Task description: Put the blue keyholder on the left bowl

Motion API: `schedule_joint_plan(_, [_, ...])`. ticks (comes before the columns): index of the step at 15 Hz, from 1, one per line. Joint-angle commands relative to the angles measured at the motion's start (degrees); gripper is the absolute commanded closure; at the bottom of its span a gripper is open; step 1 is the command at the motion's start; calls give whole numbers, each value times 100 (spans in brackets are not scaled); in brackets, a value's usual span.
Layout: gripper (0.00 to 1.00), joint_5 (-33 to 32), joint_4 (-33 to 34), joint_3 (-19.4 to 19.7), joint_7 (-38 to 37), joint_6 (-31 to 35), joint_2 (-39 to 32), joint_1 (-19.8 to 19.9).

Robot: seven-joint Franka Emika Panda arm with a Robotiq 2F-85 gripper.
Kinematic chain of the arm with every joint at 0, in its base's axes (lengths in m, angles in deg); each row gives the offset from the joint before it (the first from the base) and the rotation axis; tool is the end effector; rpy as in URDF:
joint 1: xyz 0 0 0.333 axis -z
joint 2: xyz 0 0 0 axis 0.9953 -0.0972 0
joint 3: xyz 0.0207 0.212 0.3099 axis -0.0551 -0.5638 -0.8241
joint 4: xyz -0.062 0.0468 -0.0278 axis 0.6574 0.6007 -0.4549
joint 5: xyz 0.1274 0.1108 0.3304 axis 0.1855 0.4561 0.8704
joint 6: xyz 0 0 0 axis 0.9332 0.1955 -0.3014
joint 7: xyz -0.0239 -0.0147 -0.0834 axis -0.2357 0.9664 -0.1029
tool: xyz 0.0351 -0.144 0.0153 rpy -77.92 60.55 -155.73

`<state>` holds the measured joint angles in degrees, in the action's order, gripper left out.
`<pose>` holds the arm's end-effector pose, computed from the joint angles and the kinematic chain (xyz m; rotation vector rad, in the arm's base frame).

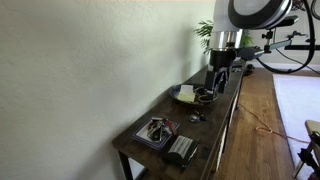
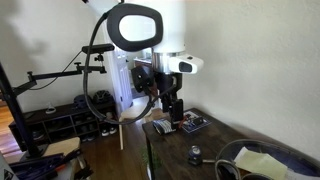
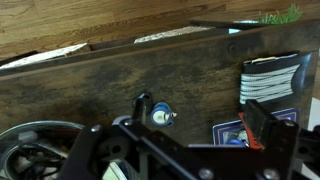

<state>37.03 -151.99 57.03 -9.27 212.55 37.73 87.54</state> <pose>0.4519 -0.0498 0.3497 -3.0457 0.2736 -0.0560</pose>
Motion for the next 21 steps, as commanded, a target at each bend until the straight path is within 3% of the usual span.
schedule_joint_plan(1, [0, 1, 366, -85, -579, 378, -683, -46])
schedule_joint_plan(12, [0, -102, 1627, -28, -1375, 594, -2227, -119])
schedule_joint_plan(21, [0, -35, 2024, -13, -1495, 528, -2789, -123])
